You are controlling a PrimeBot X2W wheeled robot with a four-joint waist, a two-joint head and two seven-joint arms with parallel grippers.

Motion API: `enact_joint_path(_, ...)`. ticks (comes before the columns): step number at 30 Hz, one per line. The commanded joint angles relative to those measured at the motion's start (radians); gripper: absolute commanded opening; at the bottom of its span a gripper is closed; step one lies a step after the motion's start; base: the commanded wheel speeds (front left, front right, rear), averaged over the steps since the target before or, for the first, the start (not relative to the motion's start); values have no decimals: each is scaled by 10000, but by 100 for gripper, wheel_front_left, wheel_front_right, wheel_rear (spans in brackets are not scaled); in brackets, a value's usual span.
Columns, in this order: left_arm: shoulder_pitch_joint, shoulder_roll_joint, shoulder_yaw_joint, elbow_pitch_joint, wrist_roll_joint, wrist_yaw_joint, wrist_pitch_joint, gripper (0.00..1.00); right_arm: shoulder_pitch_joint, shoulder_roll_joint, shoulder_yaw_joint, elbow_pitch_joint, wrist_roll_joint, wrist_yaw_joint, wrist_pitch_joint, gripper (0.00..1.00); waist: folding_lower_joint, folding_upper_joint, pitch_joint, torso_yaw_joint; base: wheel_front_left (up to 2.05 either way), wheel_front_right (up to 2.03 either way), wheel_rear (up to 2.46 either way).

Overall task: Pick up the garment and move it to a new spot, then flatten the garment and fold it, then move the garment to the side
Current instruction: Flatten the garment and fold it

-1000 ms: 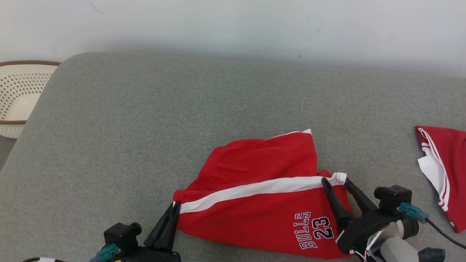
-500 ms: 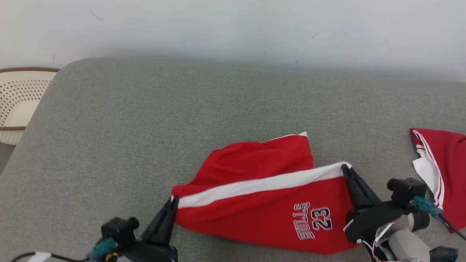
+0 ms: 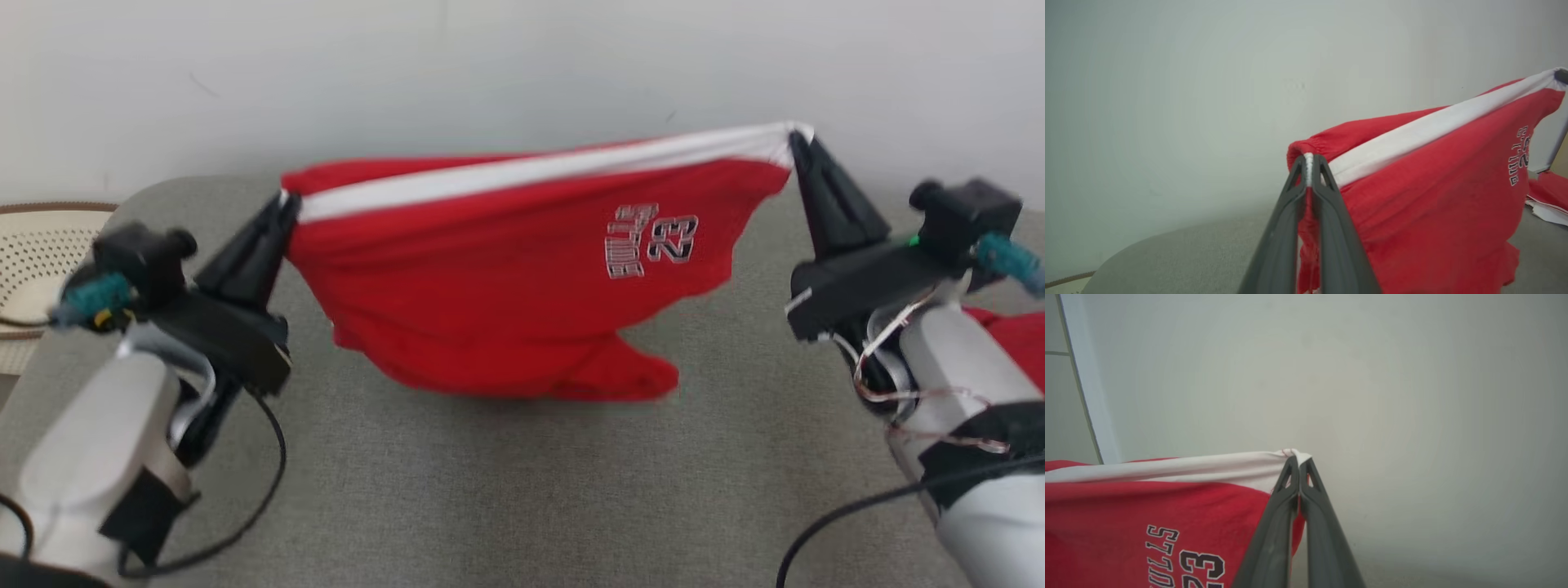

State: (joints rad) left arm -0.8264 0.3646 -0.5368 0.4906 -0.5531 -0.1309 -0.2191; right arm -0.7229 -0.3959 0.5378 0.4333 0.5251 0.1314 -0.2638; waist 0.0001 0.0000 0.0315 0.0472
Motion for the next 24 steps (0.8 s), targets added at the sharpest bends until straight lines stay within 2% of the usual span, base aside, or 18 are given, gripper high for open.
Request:
enact_joint_path(1, -271, 168, -86, 177, -175, 11, 14, 0, -279, -120, -4, 80, -66, -14, 3, 0, -1, 0, -117, -103, 0, 0, 0)
enact_joint_path(7, -2078, 463, -1025, 796, -713, 11, 137, 0, -1808, -190, 224, 551, -181, -14, 5, 0, -1, 0, 29, -243, 0, 0, 0)
enact_joint_path(12, -3750, 629, -1523, 1115, -784, 11, 77, 0, -3270, -258, 302, 1004, -502, -14, 5, 0, -1, 0, 1208, -429, 0, 0, 0)
enact_joint_path(16, -5105, 510, -1676, 1630, -443, 11, -176, 0, -4587, -172, 59, 1454, -869, -14, 7, 0, -1, 0, 2386, -525, 0, 0, 0)
enact_joint_path(24, -7561, -165, -1573, 2250, 762, 176, -461, 0, -7499, 44, -647, 2702, -2177, -14, 5, 0, -1, 0, 4478, -676, 0, 0, 0)
